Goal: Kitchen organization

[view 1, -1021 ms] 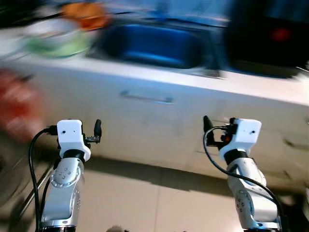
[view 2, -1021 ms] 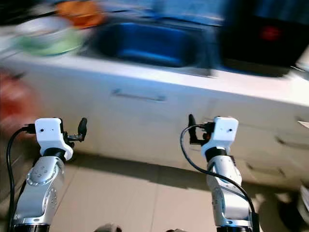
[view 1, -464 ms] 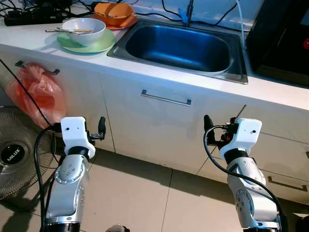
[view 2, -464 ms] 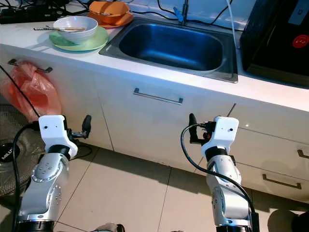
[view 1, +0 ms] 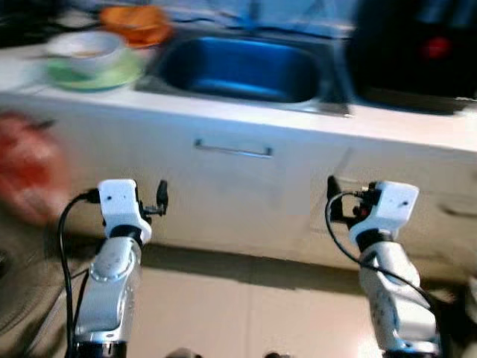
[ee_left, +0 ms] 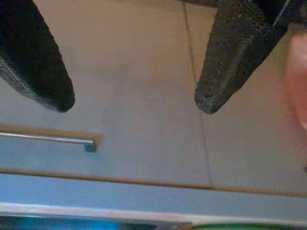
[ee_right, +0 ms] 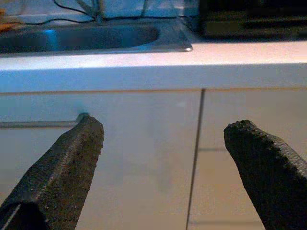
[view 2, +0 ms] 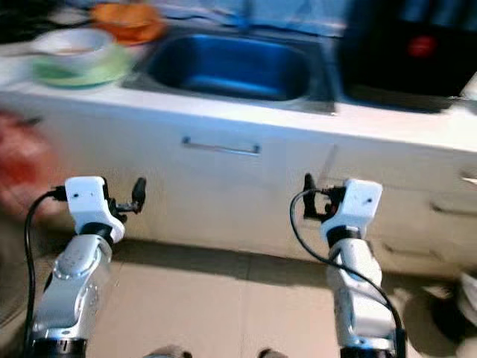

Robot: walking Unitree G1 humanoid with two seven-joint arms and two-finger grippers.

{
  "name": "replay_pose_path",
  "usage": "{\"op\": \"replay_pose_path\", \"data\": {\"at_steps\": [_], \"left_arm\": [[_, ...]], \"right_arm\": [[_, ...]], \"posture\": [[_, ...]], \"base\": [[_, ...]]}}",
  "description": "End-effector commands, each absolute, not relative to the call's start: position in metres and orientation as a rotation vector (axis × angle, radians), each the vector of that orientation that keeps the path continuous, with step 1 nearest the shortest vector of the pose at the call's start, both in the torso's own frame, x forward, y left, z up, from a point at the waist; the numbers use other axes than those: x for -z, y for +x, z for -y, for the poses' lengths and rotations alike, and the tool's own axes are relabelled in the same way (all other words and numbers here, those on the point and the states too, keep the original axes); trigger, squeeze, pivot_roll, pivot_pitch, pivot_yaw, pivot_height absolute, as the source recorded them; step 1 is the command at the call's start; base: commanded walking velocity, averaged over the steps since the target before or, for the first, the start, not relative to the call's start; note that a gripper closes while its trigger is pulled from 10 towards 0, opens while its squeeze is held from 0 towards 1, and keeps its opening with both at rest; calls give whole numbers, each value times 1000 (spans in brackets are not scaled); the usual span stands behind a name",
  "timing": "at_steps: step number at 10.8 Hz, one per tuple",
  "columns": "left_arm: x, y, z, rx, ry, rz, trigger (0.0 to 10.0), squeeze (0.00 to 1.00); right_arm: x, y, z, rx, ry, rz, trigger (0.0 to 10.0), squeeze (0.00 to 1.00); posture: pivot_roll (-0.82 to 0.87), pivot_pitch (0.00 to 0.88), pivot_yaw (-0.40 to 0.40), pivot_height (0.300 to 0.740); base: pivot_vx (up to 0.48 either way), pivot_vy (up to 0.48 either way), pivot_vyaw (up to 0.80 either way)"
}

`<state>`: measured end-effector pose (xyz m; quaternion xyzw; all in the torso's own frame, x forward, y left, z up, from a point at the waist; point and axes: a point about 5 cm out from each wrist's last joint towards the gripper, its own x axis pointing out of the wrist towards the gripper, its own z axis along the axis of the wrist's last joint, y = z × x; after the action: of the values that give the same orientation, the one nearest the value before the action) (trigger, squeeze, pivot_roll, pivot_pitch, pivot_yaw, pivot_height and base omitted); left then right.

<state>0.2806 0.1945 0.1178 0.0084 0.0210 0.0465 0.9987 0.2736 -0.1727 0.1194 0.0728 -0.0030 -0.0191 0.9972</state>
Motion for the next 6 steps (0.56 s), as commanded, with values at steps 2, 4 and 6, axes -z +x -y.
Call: {"op": "replay_pose_path", "data": {"at_steps": [2,4,6], "left_arm": [[-117,280,-195,-92,15,-53,10000,0],[-114,279,-195,-91,17,-64,10000,0],[-116,280,-195,-87,26,-48,10000,0]], "right_arm": [[-121,273,172,33,145,14,10000,0],[-121,273,171,30,142,13,10000,0],[-120,272,172,31,140,9,10000,0]], "posture": [[32,79,-41,740],[32,84,-41,740],[30,84,-43,740]], "base": [[0,480,0],[0,480,0],[0,0,0]]}}
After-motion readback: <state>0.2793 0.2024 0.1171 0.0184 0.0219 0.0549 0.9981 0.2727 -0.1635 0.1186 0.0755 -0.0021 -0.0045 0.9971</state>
